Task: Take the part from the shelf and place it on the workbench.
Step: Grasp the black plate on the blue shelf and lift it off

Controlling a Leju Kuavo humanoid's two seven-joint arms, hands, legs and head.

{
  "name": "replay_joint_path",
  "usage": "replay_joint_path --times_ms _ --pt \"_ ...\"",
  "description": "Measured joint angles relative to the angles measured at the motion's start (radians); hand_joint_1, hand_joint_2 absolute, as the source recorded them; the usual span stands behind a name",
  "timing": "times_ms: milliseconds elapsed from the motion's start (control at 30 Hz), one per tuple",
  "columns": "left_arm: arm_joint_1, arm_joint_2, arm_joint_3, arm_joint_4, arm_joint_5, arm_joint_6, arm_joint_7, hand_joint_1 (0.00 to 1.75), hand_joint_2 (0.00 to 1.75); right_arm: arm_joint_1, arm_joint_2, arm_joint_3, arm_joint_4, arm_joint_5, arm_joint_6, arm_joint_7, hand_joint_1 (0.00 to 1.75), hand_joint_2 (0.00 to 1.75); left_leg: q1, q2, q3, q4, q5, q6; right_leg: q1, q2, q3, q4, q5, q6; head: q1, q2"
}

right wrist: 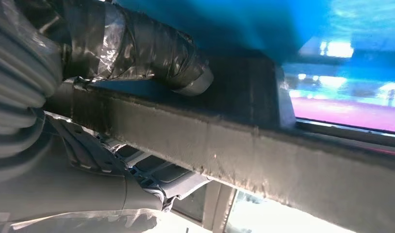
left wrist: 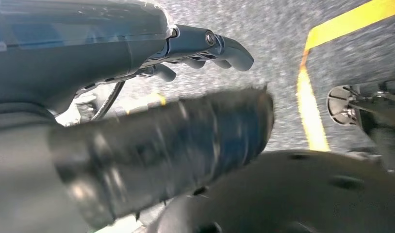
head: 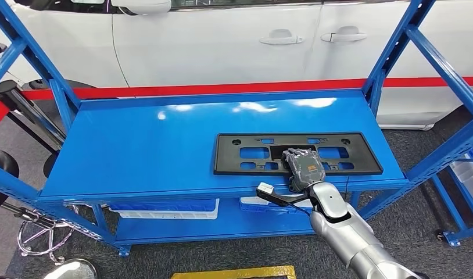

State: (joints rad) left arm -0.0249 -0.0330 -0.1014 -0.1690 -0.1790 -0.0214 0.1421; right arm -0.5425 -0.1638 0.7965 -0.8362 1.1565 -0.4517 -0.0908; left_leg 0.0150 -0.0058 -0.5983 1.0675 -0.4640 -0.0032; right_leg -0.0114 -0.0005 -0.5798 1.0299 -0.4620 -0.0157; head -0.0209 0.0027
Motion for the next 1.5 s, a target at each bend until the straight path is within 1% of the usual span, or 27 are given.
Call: replay_joint_path --times_ms 33,167,233,300,333,367,400,500,567,633,700,733,800,833,867,900,933,1000,1033,1067,1167,1233,1333,1367,1400,1433,1500 --pt "0.0 0.0 0.005 0.0 0.005 0.0 -0.008 0.0 1.75 0.0 -0.002 0.0 0.0 0.002 0.001 0.0 1.75 1.75 -0.001 -0.001 0.015 -0.031 0.006 0.004 0.002 0.0 -0.001 0.002 -0.001 0.005 0.0 0.0" --pt "-0.001 0.0 0.024 0.0 0.014 0.003 -0.023 0.0 1.75 0.004 -0.015 -0.003 -0.008 -0.01 0.005 -0.022 1.75 1.75 -0.001 0.001 0.022 -0.05 0.011 0.027 0.001 0.003 -0.003 0.01 -0.009 0.025 0.0 0.0" --pt "-0.001 0.001 0.032 0.0 0.019 0.011 -0.018 0.0 1.75 0.01 -0.027 -0.004 -0.022 -0.02 0.01 -0.039 1.75 1.75 0.002 0.004 0.023 -0.057 0.017 0.039 -0.002 0.003 -0.036 0.082 -0.057 0.033 0.0 0.0" --pt "0.0 0.001 0.038 0.0 0.022 0.018 -0.01 0.0 1.75 0.019 -0.036 -0.004 -0.04 -0.026 0.013 -0.051 1.75 1.75 0.001 0.006 0.019 -0.056 0.018 0.042 -0.003 0.002 -0.099 0.214 -0.121 0.039 0.0 0.0" --pt "0.0 0.001 0.042 0.0 0.023 0.02 -0.007 0.0 1.75 0.025 -0.042 -0.004 -0.052 -0.029 0.013 -0.058 1.75 1.75 0.0 0.005 0.017 -0.055 0.017 0.043 -0.003 0.002 -0.124 0.264 -0.135 0.041 0.0 0.0" --pt "0.0 0.001 0.045 0.0 0.023 0.021 -0.004 0.0 1.75 0.03 -0.048 -0.004 -0.066 -0.034 0.012 -0.067 1.75 1.75 0.0 0.005 0.016 -0.053 0.017 0.043 -0.003 0.002 -0.133 0.28 -0.129 0.041 0.0 0.0" --pt "0.0 0.001 0.048 0.0 0.022 0.022 0.001 0.0 1.75 0.034 -0.056 -0.004 -0.085 -0.044 0.012 -0.077 1.75 1.75 0.0 0.003 0.016 -0.051 0.016 0.042 -0.003 0.002 -0.123 0.257 -0.105 0.039 0.0 0.0" --pt "0.0 0.001 0.051 0.0 0.012 0.023 0.019 0.0 1.75 0.033 -0.087 -0.004 -0.174 -0.096 0.032 -0.106 1.75 1.75 -0.002 0.002 0.017 -0.045 0.01 0.035 0.0 0.001 -0.036 0.066 -0.012 0.029 0.001 0.0" --pt "0.0 0.001 0.052 0.0 0.009 0.023 0.024 0.0 1.75 0.028 -0.102 -0.004 -0.225 -0.116 0.048 -0.109 1.75 1.75 -0.006 0.002 0.015 -0.043 0.008 0.027 0.005 0.002 -0.013 0.009 -0.001 0.022 0.0 0.0" --pt "0.0 0.001 0.052 0.0 0.008 0.023 0.025 0.0 1.75 0.027 -0.112 -0.004 -0.261 -0.122 0.051 -0.112 1.75 1.75 -0.008 0.002 0.014 -0.045 0.008 0.019 0.004 0.002 -0.013 0.005 0.0 0.014 0.0 0.0" --pt "0.0 0.002 0.053 0.0 0.011 0.025 0.025 0.0 1.75 0.028 -0.119 -0.005 -0.298 -0.127 0.041 -0.12 1.75 1.75 -0.007 0.001 0.002 -0.019 -0.014 0.01 -0.001 0.001 -0.012 0.0 0.004 0.001 0.0 0.0" --pt "0.0 0.002 0.055 0.0 0.012 0.028 0.028 0.0 1.75 0.028 -0.124 -0.005 -0.324 -0.129 0.035 -0.123 1.75 1.75 -0.006 0.001 -0.017 0.024 -0.043 0.006 -0.003 -0.001 -0.012 -0.002 0.006 -0.005 0.0 0.0" --pt "0.001 0.003 0.057 0.0 0.011 0.038 0.039 0.0 1.75 0.028 -0.141 -0.007 -0.394 -0.127 0.028 -0.124 1.75 1.75 -0.004 0.002 -0.076 0.16 -0.114 0.001 -0.001 -0.002 -0.014 0.0 0.008 -0.012 0.0 0.0" --pt "0.001 0.002 0.057 0.0 0.009 0.042 0.045 0.0 1.75 0.027 -0.151 -0.008 -0.434 -0.12 0.028 -0.122 1.75 1.75 -0.004 0.002 -0.102 0.221 -0.139 0.0 0.001 -0.003 -0.015 0.002 0.008 -0.012 0.0 0.0" --pt "0.001 0.002 0.057 0.0 0.007 0.045 0.051 0.0 1.75 0.025 -0.16 -0.008 -0.471 -0.11 0.029 -0.119 1.75 1.75 -0.004 0.002 -0.114 0.25 -0.144 -0.001 0.002 -0.002 -0.016 0.003 0.008 -0.013 0.0 0.0" --pt "0.001 0.002 0.057 0.0 0.006 0.048 0.054 0.0 1.75 0.022 -0.168 -0.008 -0.505 -0.101 0.031 -0.117 1.75 1.75 -0.004 0.002 -0.106 0.238 -0.127 0.001 0.003 -0.001 -0.016 0.004 0.008 -0.013 0.0 0.0" --pt "0.0 0.002 0.058 0.0 0.006 0.05 0.057 0.0 1.75 0.019 -0.175 -0.008 -0.538 -0.092 0.033 -0.116 1.75 1.75 -0.004 0.002 -0.081 0.188 -0.095 0.005 0.004 0.0 -0.016 0.006 0.007 -0.013 0.0 0.0" --pt "0.0 0.003 0.059 0.0 0.005 0.054 0.058 0.0 1.75 0.012 -0.186 -0.008 -0.594 -0.081 0.038 -0.116 1.75 1.75 -0.007 0.002 -0.012 0.047 -0.03 0.017 0.008 0.001 -0.017 0.009 0.006 -0.011 0.0 0.0" --pt "0.0 0.003 0.06 0.0 0.005 0.054 0.059 0.0 1.75 0.008 -0.19 -0.007 -0.616 -0.076 0.04 -0.116 1.75 1.75 -0.009 0.001 0.011 -0.003 -0.012 0.022 0.009 0.001 -0.02 0.011 0.007 -0.009 0.0 0.0" --pt "0.0 0.004 0.06 0.0 0.005 0.054 0.059 0.0 1.75 0.005 -0.195 -0.007 -0.636 -0.071 0.042 -0.116 1.75 1.75 -0.012 0.001 0.022 -0.03 -0.005 0.026 0.009 0.001 -0.023 0.012 0.008 -0.005 0.0 0.0" --pt "-0.002 0.001 0.061 0.0 0.005 0.054 0.058 0.0 1.75 0.001 -0.205 0.0 -0.677 -0.047 0.041 -0.114 1.75 1.75 -0.01 0.001 0.02 -0.045 0.008 0.033 0.009 0.001 -0.029 0.015 0.011 0.01 0.0 0.0" --pt "-0.005 -0.001 0.062 0.0 0.006 0.055 0.058 0.0 1.75 -0.002 -0.214 0.01 -0.697 -0.024 0.035 -0.111 1.75 1.75 -0.005 0.004 0.014 -0.057 0.023 0.043 0.008 0.001 -0.044 0.055 -0.032 0.021 0.001 0.0" --pt "-0.006 -0.002 0.064 0.0 0.008 0.058 0.058 0.0 1.75 -0.004 -0.232 0.034 -0.722 0.0 0.025 -0.103 1.75 1.75 -0.005 0.006 -0.007 -0.056 0.04 0.05 0.0 0.001 -0.097 0.225 -0.149 0.035 0.001 0.0" --pt "-0.006 -0.003 0.065 0.0 0.008 0.059 0.057 0.0 1.75 -0.004 -0.237 0.043 -0.73 0.004 0.023 -0.101 1.75 1.75 -0.005 0.007 -0.016 -0.052 0.044 0.049 -0.004 0.001 -0.102 0.261 -0.163 0.039 0.001 0.0" --pt "-0.006 -0.004 0.066 0.0 0.008 0.059 0.057 0.0 1.75 -0.004 -0.241 0.053 -0.737 0.007 0.021 -0.101 1.75 1.75 -0.004 0.007 -0.026 -0.048 0.048 0.048 -0.007 0.001 -0.09 0.262 -0.157 0.042 0.001 0.0" --pt "-0.006 -0.006 0.068 0.0 0.008 0.059 0.057 0.0 1.75 -0.005 -0.245 0.061 -0.745 0.009 0.02 -0.1 1.75 1.75 -0.003 0.007 -0.034 -0.043 0.052 0.046 -0.011 0.0 -0.061 0.229 -0.137 0.045 0.001 0.0" --pt "-0.006 -0.01 0.07 0.0 0.008 0.059 0.057 0.0 1.75 -0.008 -0.253 0.072 -0.759 0.012 0.019 -0.099 1.75 1.75 -0.003 0.006 -0.05 -0.033 0.059 0.037 -0.016 0.001 0.024 0.101 -0.094 0.048 0.001 0.0"
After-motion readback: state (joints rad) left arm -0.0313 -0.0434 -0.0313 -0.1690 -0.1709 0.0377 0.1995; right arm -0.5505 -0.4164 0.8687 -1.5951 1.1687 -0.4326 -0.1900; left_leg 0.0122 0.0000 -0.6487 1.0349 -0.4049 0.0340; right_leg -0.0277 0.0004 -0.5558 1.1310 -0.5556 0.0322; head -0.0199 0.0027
